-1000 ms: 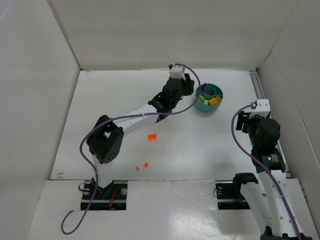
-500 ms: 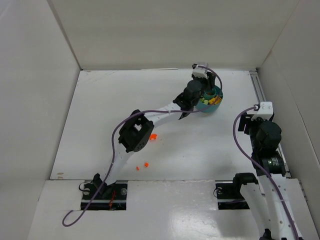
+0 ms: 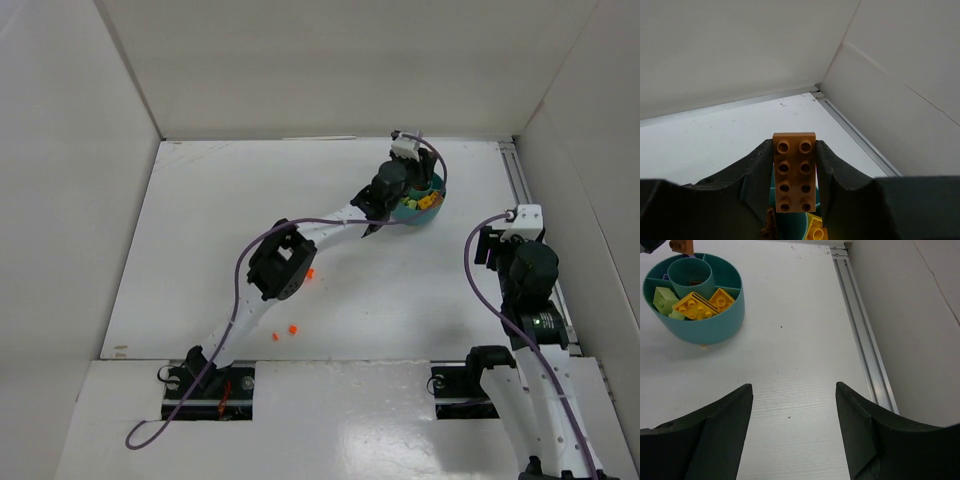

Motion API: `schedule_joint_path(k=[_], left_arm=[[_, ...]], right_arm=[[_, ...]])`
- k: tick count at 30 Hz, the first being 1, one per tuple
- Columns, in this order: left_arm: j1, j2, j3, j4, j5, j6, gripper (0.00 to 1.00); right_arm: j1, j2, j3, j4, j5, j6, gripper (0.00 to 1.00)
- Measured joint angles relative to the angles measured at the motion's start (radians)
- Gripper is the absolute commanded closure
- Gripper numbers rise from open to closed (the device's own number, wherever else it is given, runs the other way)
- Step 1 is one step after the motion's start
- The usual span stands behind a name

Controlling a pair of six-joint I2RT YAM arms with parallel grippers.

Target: Sort the legos into containers by color

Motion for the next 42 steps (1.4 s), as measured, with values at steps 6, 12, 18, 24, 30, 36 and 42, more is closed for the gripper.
schedule_joint_path(k=[6,12,18,24,30,36,42], left_arm=[[0.018,0.052,0.047,-0.026,0.028,-0.022,0.73],[0.039,0.084,0.073,-0.038,0.054,-0.061,0.73],[0.062,0.099,0.080,-0.045,0.111,-0.103,0.71],[0.068,0.090,0.006,0.017,0.133,-0.116,0.60],[0.065,0.070,-0.095,0.050,0.140,-0.109,0.50],[0.066,0.026,-0.148,0.061,0.145,-0.107,0.40],[0.065,-0.040,-0.152,0.051,0.160,-0.100,0.00]], right_arm=[[-0.001,0.005,0.000,0.004,0.000,0.000,0.28],[-0.001,0.005,0.000,0.005,0.000,0.007,0.27],[-0.001,0.005,0.000,0.005,0.000,0.007,0.27],[-0.001,0.005,0.000,0.005,0.004,0.007,0.27],[-0.001,0.004,0.000,0.005,0.005,0.007,0.27],[-0.001,-0.006,-0.001,0.005,0.005,0.007,0.27],[-0.001,-0.018,-0.001,0.011,-0.011,-0.007,0.27]])
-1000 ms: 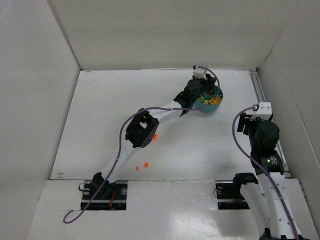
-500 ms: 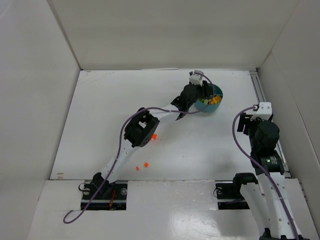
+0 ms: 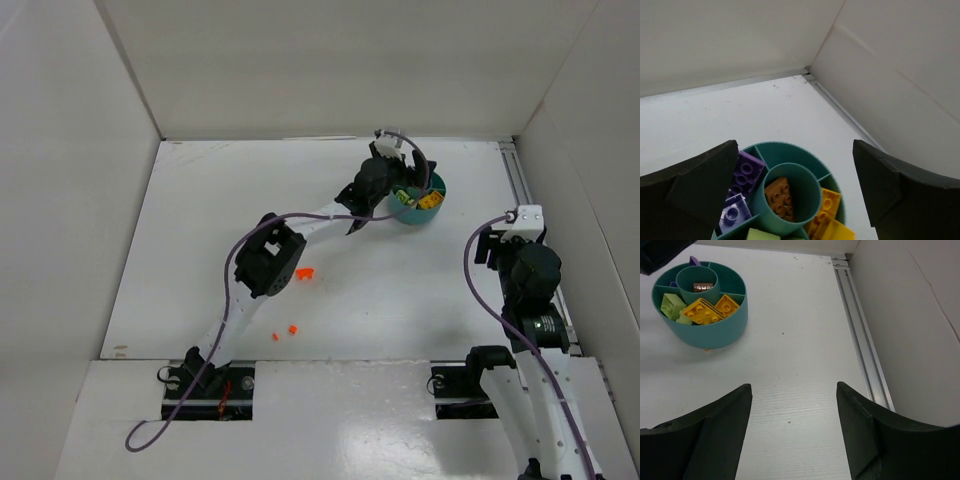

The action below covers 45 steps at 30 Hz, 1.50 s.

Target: Sort the legos into containers by color

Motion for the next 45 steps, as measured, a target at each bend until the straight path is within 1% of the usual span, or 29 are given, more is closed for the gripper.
schedule_joint_path(k=[1,5,8,11,14,17,19,21,23,25,26,27,29,30,32,36,40,41,45], left_arm=[[0.000,-0.026,-0.010,-0.004,0.004,0.001,0.00],[0.000,-0.193,-0.122,-0.042,0.031,-0.002,0.00],[0.011,-0.411,-0.314,-0.087,0.042,-0.017,0.00],[0.052,-0.651,-0.473,-0.218,0.041,-0.067,0.00],[0.112,-0.872,-0.606,-0.383,-0.023,-0.132,0.00],[0.144,-1.070,-0.774,-0.538,-0.126,-0.198,0.00],[0.142,-1.202,-0.922,-0.632,-0.169,-0.254,0.00],[0.142,-1.331,-1.077,-0.735,-0.193,-0.307,0.00],[0.142,-1.460,-1.196,-0.838,-0.207,-0.365,0.00],[0.147,-1.579,-1.277,-0.914,-0.219,-0.417,0.00],[0.150,-1.638,-1.306,-0.944,-0.224,-0.444,0.00],[0.152,-1.692,-1.331,-0.965,-0.228,-0.466,0.00],[0.153,-1.783,-1.356,-1.017,-0.231,-0.503,0.00],[0.153,-1.811,-1.358,-1.037,-0.234,-0.516,0.00],[0.157,-1.858,-1.359,-1.075,-0.243,-0.537,0.00],[0.159,-1.906,-1.359,-1.126,-0.256,-0.575,0.00],[0.159,-1.912,-1.359,-1.147,-0.256,-0.585,0.00],[0.159,-1.912,-1.359,-1.151,-0.255,-0.587,0.00],[0.159,-1.911,-1.361,-1.153,-0.254,-0.588,0.00]], right_arm=[[0.000,0.000,0.000,0.004,-0.010,-0.011,0.25],[0.000,0.011,0.000,0.024,-0.087,-0.071,0.25],[0.000,0.051,0.003,0.046,-0.192,-0.121,0.25],[0.000,0.124,0.006,0.074,-0.344,-0.174,0.26],[0.019,0.233,0.032,0.096,-0.496,-0.222,0.26],[0.125,0.380,0.078,0.114,-0.583,-0.259,0.27],[0.246,0.484,0.107,0.122,-0.612,-0.273,0.30],[0.374,0.597,0.148,0.139,-0.630,-0.274,0.30],[0.481,0.718,0.188,0.180,-0.643,-0.261,0.33],[0.549,0.832,0.214,0.243,-0.679,-0.234,0.37],[0.571,0.886,0.224,0.272,-0.700,-0.221,0.37],[0.589,0.938,0.240,0.293,-0.724,-0.211,0.37],[0.617,1.040,0.282,0.331,-0.760,-0.210,0.41],[0.631,1.093,0.311,0.344,-0.779,-0.214,0.43],[0.660,1.183,0.367,0.371,-0.809,-0.235,0.43],[0.717,1.287,0.439,0.394,-0.833,-0.360,0.43],[0.760,1.328,0.461,0.392,-0.822,-0.481,0.42],[0.766,1.332,0.461,0.389,-0.808,-0.504,0.40],[0.781,1.344,0.461,0.381,-0.734,-0.569,0.40]])
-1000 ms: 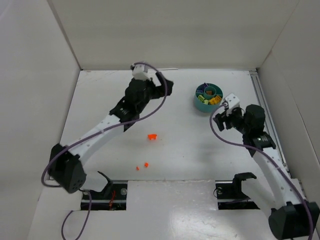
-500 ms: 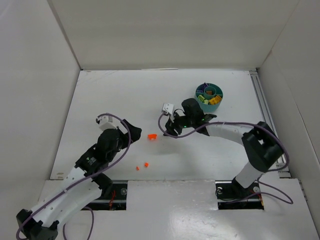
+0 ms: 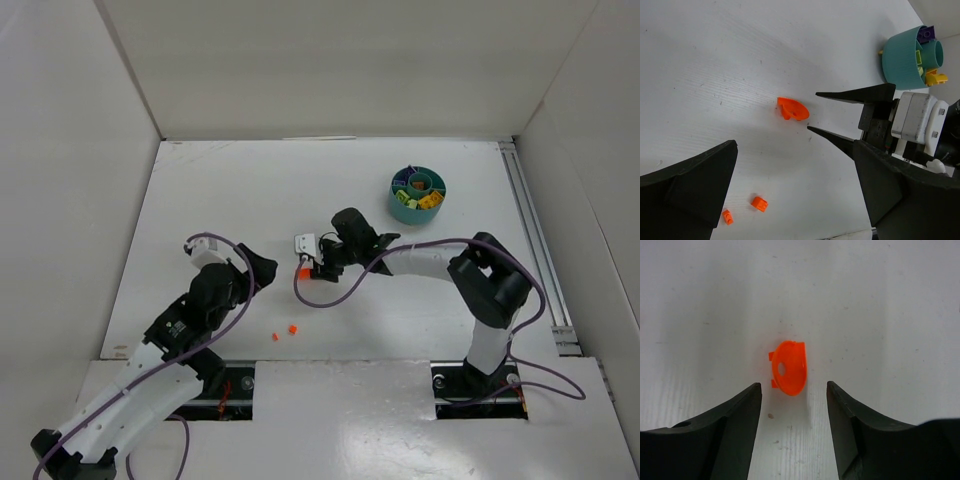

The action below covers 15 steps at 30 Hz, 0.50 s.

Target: Sort the legos into containers by color

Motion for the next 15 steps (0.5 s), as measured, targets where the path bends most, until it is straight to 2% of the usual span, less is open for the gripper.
schedule_joint_path(k=[10,14,15], left_arm=[[0.000,0.005,-0.014,0.003,0.003,0.000,0.00],[0.000,-0.003,-0.045,0.003,0.003,-0.010,0.00],[0.000,-0.008,-0.052,0.003,0.004,-0.012,0.00]], right_arm=[[0.036,0.064,0.041,-0.030,0.085,-0.074,0.43],[0.058,0.091,0.059,-0.032,0.084,-0.084,0.52],[0.061,0.094,0.060,-0.032,0.083,-0.087,0.60]])
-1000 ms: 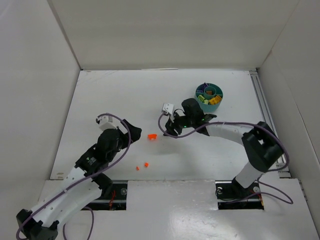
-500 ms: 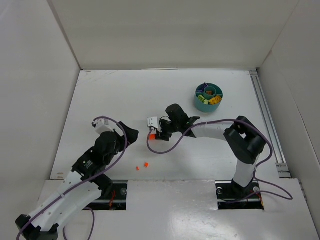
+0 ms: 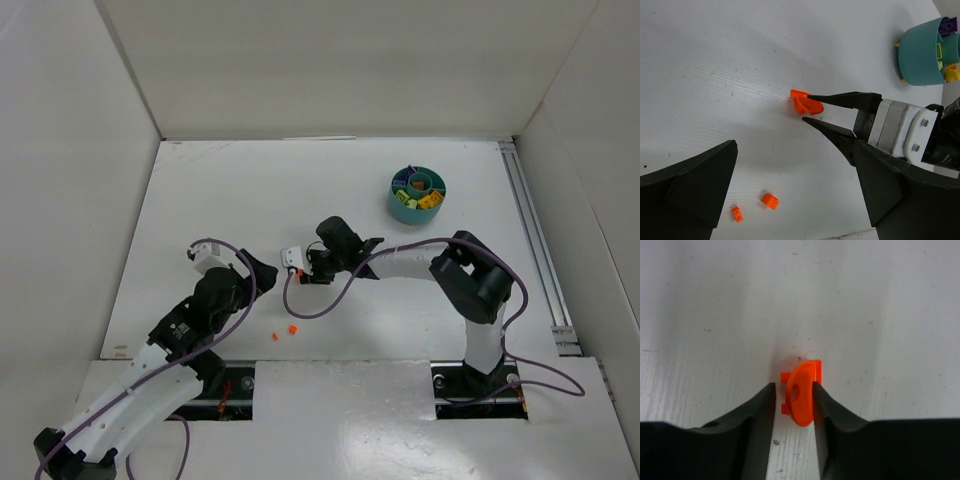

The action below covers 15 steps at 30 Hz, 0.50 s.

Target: Sort the legos into containers by color

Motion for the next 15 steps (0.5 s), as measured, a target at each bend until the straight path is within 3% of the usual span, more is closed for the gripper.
schedule_joint_path(k=[4,10,15], left_arm=[[0.000,-0.020,-0.019,-0.002,0.002,-0.010,0.00],[0.000,-0.043,-0.020,0.000,0.002,-0.018,0.00],[0.000,-0.047,-0.020,0.000,0.002,-0.022,0.00]], right_arm=[[0.003,0.006,0.008,-0.004,-0.011,-0.007,0.80],[0.002,0.006,0.015,-0.005,-0.027,-0.003,0.99],[0.002,0.004,0.015,-0.005,-0.044,0.020,1.00]])
